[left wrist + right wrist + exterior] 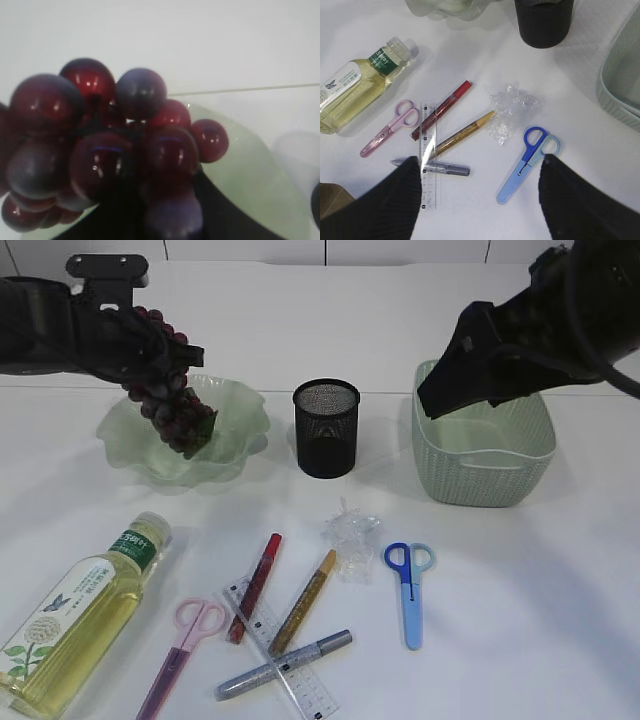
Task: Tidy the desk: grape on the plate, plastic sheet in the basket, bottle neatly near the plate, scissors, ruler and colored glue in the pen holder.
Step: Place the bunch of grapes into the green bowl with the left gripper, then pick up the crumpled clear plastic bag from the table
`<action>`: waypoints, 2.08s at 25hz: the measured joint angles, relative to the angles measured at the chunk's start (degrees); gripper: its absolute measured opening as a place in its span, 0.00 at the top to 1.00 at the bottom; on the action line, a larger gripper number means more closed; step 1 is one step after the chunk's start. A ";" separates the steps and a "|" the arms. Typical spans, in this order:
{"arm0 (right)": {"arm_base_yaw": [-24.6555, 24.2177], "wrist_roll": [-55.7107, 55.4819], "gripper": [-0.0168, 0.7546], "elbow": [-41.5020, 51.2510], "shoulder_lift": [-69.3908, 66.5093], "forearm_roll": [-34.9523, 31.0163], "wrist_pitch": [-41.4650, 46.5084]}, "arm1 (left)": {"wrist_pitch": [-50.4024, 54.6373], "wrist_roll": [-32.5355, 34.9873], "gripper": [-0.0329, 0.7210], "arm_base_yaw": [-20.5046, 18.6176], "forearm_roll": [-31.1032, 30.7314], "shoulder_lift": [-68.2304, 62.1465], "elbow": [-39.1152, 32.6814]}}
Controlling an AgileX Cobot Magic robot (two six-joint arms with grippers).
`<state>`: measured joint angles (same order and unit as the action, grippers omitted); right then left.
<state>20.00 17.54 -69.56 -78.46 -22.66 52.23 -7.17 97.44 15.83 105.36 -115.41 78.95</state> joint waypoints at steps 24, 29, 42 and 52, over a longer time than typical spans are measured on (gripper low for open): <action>0.00 -0.23 0.25 0.00 0.00 0.10 -0.21 | -0.25 -5.97 0.33 0.00 -0.10 -2.08 0.39; 0.00 -0.23 0.25 0.00 0.00 0.10 -0.21 | 1.24 -9.43 0.33 0.00 -0.10 -0.14 0.39; 0.00 -1.27 0.25 0.00 0.00 1.24 1.24 | 27.84 -20.19 0.35 0.00 -19.34 4.12 -0.31; 0.00 -3.09 0.25 0.00 0.00 1.69 4.07 | 47.31 -44.27 0.35 0.00 -55.22 5.42 -0.30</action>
<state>20.00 14.45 -69.56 -78.46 -20.97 56.31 40.14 53.17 15.83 50.14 -109.99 78.65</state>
